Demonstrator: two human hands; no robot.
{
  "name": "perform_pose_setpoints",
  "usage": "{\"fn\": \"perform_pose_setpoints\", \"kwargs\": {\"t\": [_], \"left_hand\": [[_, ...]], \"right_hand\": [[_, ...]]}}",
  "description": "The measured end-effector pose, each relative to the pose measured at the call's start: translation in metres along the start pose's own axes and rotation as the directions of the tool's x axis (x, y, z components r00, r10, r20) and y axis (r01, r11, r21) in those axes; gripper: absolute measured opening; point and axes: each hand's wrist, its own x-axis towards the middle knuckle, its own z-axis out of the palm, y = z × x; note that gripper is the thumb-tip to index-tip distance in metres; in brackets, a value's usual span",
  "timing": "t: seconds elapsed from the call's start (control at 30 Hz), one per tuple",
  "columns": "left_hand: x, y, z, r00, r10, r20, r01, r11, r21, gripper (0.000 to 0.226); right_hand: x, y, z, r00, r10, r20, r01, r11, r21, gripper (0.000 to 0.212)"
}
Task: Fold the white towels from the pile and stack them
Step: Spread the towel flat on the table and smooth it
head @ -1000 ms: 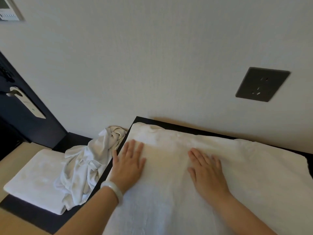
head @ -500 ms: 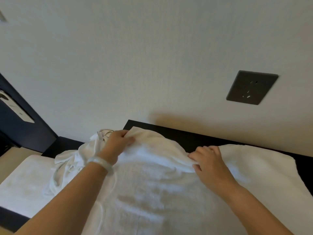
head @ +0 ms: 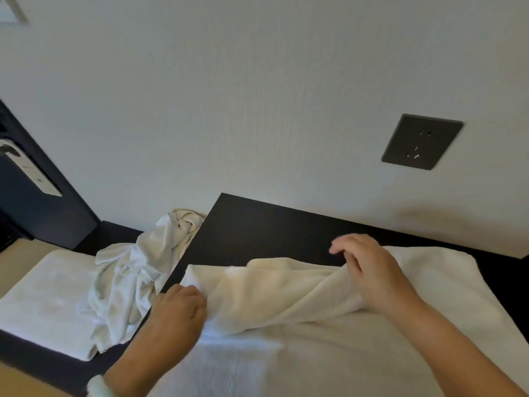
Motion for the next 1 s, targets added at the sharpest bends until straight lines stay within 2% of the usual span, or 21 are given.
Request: {"fn": "perform_pose_setpoints", "kwargs": {"t": [0.07, 0.17, 0.2, 0.27, 0.33, 0.4, 0.47, 0.5, 0.6, 0.67, 0.7, 0.73, 0.8, 0.87, 0.9, 0.93, 0.97, 1.0], "left_hand": [[0.010, 0.019, -0.003, 0.994, -0.098, 0.048, 0.097, 0.995, 0.036, 0.050], [0.024, 0.035, -0.003, 0.986, -0.163, 0.014, 0.163, 0.987, 0.012, 0.048], [0.028, 0.036, -0.002, 0.982, -0.186, 0.012, 0.186, 0.981, -0.052, 0.047], [0.035, 0.033, -0.003, 0.979, -0.188, 0.084, 0.202, 0.952, -0.229, 0.063], [0.038, 0.029, -0.009, 0.977, -0.121, 0.175, 0.167, 0.945, -0.280, 0.066], [0.041, 0.025, -0.013, 0.968, -0.044, 0.246, 0.098, 0.972, -0.215, 0.049], [0.047, 0.024, -0.018, 0.965, 0.001, 0.262, 0.047, 0.983, -0.180, 0.026], [0.051, 0.023, -0.019, 0.969, 0.017, 0.246, 0.024, 0.986, -0.164, 0.022], [0.061, 0.024, -0.025, 0.965, 0.035, 0.261, 0.015, 0.982, -0.189, 0.031], [0.072, 0.024, -0.032, 0.947, 0.032, 0.319, 0.034, 0.980, -0.198, 0.045], [0.081, 0.024, -0.039, 0.956, 0.044, 0.289, 0.011, 0.982, -0.187, 0.044], [0.092, 0.023, -0.049, 0.977, 0.061, 0.203, -0.025, 0.984, -0.176, 0.040], [0.118, 0.022, -0.075, 0.993, 0.039, -0.108, -0.057, 0.984, -0.170, 0.030], [0.143, 0.026, -0.103, 0.910, -0.054, -0.410, -0.072, 0.955, -0.286, 0.025], [0.153, 0.029, -0.113, 0.867, -0.098, -0.489, -0.106, 0.922, -0.373, 0.028], [0.160, 0.033, -0.116, 0.843, -0.128, -0.522, -0.133, 0.891, -0.433, 0.035], [0.163, 0.037, -0.115, 0.835, -0.134, -0.533, -0.134, 0.890, -0.435, 0.044], [0.160, 0.042, -0.107, 0.835, -0.106, -0.541, -0.122, 0.921, -0.369, 0.051]], "right_hand": [[0.027, 0.010, 0.010, 0.970, 0.122, 0.211, -0.115, 0.992, -0.047, 0.025], [0.048, 0.018, 0.022, 0.809, 0.208, 0.550, -0.189, 0.978, -0.092, 0.020], [0.051, 0.018, 0.022, 0.770, 0.207, 0.603, -0.189, 0.977, -0.094, 0.015], [0.054, 0.018, 0.017, 0.733, 0.173, 0.658, -0.169, 0.983, -0.070, 0.019], [0.053, 0.017, 0.008, 0.674, 0.148, 0.724, -0.123, 0.989, -0.088, 0.026], [0.051, 0.016, 0.000, 0.625, 0.139, 0.768, -0.048, 0.989, -0.140, 0.030], [0.050, 0.016, -0.004, 0.608, 0.135, 0.782, 0.002, 0.985, -0.172, 0.032], [0.050, 0.017, -0.004, 0.610, 0.144, 0.779, 0.018, 0.981, -0.195, 0.032], [0.046, 0.015, -0.002, 0.635, 0.171, 0.754, 0.096, 0.950, -0.296, 0.028], [0.049, 0.015, -0.003, 0.703, 0.181, 0.688, 0.092, 0.936, -0.341, 0.023], [0.054, 0.015, -0.007, 0.761, 0.188, 0.622, 0.053, 0.936, -0.347, 0.022], [0.060, 0.016, -0.012, 0.829, 0.185, 0.527, 0.006, 0.941, -0.339, 0.021], [0.076, 0.016, -0.022, 0.947, 0.159, 0.280, -0.072, 0.952, -0.296, 0.016], [0.090, 0.012, -0.026, 0.987, 0.163, -0.004, -0.162, 0.975, -0.151, 0.006], [0.093, 0.008, -0.023, 0.979, 0.173, -0.104, -0.180, 0.982, -0.061, 0.013], [0.094, 0.002, -0.018, 0.975, 0.171, -0.144, -0.174, 0.985, -0.008, 0.024], [0.088, -0.006, -0.010, 0.980, 0.155, -0.125, -0.158, 0.987, -0.009, 0.034], [0.078, -0.013, 0.000, 0.989, 0.128, -0.077, -0.131, 0.991, -0.030, 0.041]]}}
